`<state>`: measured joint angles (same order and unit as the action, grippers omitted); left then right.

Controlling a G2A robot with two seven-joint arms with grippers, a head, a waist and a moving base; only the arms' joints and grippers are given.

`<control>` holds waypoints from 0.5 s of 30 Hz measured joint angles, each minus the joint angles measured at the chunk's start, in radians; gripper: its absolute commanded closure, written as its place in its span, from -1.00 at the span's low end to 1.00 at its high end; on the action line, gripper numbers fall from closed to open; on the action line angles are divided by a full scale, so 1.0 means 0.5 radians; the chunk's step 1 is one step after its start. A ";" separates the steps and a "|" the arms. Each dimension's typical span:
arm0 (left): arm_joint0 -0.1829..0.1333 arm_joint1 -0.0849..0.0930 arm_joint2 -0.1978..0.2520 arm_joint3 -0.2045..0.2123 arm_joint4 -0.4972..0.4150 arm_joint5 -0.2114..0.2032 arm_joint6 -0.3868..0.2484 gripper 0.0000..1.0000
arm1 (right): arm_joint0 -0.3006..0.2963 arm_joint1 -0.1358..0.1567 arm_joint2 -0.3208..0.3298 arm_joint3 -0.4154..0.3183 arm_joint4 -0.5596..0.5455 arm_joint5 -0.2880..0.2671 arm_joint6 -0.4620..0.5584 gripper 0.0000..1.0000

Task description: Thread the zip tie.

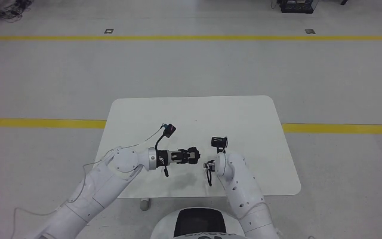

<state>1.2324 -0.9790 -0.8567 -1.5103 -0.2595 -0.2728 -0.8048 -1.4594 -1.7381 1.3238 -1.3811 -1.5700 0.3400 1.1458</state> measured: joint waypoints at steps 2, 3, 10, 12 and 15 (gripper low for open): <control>0.000 0.000 0.000 0.000 0.000 0.000 0.000 1.00 | -0.001 0.000 0.006 0.005 0.000 0.000 -0.034 -1.00; 0.000 0.000 0.000 0.000 0.000 0.000 0.000 1.00 | -0.004 0.002 0.009 0.008 0.000 0.000 -0.065 -1.00; 0.000 0.000 0.000 0.000 0.000 0.000 0.000 1.00 | -0.021 0.007 0.034 0.027 0.000 0.000 -0.147 -0.96; 0.000 0.000 0.000 0.000 0.000 0.000 0.000 1.00 | -0.014 0.006 0.027 0.042 0.000 0.000 -0.123 -0.88; 0.000 0.000 0.000 0.000 0.000 0.000 0.000 1.00 | -0.004 0.004 0.018 0.065 0.000 0.000 -0.103 -0.48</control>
<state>1.2324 -0.9790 -0.8567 -1.5103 -0.2595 -0.2728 -0.8048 -1.4617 -1.7359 1.3327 -1.3487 -1.5700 0.3400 1.0944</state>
